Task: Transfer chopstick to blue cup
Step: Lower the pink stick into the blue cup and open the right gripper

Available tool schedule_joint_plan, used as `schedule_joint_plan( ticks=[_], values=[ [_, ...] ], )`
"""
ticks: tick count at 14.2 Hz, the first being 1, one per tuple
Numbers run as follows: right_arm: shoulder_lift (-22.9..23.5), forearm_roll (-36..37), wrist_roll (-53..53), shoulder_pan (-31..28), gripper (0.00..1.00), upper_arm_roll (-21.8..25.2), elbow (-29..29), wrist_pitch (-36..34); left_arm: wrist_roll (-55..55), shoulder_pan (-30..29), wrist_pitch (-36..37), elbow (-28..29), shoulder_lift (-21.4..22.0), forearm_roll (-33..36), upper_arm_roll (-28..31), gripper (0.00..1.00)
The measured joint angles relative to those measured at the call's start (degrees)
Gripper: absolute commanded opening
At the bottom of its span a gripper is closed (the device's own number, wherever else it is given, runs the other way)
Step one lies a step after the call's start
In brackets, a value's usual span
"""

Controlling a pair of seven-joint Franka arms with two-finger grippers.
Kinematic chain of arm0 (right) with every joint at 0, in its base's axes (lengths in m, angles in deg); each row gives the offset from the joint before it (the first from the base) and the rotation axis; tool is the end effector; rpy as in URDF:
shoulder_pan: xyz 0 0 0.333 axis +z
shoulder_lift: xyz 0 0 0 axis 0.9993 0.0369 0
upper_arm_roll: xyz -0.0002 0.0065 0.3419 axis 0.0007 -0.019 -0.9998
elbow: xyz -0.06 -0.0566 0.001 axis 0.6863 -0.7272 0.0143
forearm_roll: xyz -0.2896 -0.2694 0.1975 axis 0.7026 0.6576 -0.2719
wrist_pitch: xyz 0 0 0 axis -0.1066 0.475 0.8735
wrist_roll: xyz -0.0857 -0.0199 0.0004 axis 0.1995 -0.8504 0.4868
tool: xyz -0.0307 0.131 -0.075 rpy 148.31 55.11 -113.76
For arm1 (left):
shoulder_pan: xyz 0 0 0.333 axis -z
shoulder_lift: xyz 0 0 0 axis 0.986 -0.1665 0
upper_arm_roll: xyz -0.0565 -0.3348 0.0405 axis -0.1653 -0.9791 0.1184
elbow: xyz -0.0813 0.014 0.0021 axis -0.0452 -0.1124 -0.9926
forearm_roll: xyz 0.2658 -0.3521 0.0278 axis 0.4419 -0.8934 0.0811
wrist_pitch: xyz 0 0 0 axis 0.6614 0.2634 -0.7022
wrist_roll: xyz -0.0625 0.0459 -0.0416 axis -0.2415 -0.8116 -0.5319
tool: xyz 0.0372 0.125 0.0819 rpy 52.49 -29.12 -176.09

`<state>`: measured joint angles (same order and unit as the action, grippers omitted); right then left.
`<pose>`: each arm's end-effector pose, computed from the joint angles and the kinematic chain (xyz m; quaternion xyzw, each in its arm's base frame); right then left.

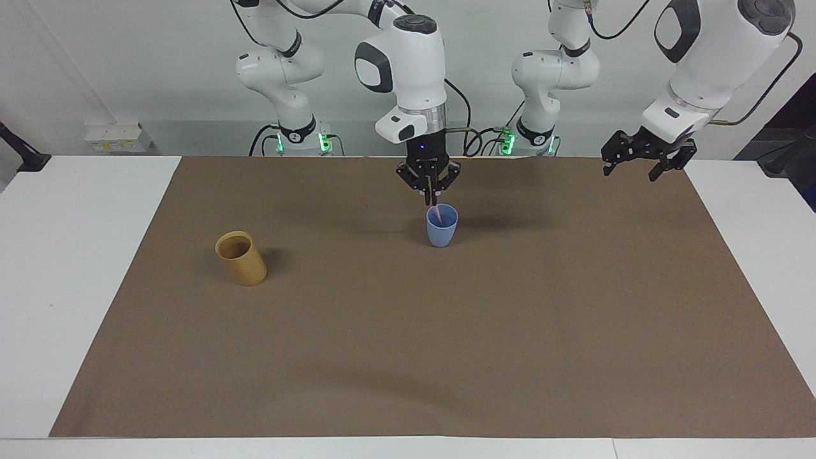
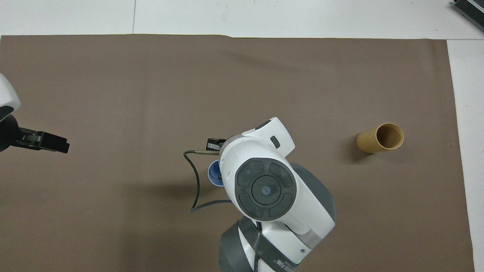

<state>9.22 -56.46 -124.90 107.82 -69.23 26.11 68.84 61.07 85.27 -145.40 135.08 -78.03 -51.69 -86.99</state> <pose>0.5427 0.4329 0.4780 -0.9839 0.0910 -0.1352 0.0735 0.5675 -0.0360 0.5727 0.9946 -0.0981 -0.0310 0.0138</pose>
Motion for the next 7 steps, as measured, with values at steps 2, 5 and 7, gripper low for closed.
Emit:
schedule_joint_plan(
  ticks=[2, 5, 7],
  values=[
    [0.0, 0.5, 0.0, 0.3, 0.00, 0.0, 1.0, 1.7, 0.5, 0.0, 0.0, -0.2, 0.0, 0.0, -0.1, 1.00],
    [0.0, 0.6, 0.0, 0.3, 0.00, 0.1, 1.3, 1.8, 3.7, 0.0, 0.0, -0.2, 0.0, 0.0, -0.2, 1.00],
    [0.0, 0.6, 0.0, 0.3, 0.00, 0.1, 1.3, 1.8, 4.6, 0.0, 0.0, -0.2, 0.0, 0.0, -0.4, 1.00]
  ],
)
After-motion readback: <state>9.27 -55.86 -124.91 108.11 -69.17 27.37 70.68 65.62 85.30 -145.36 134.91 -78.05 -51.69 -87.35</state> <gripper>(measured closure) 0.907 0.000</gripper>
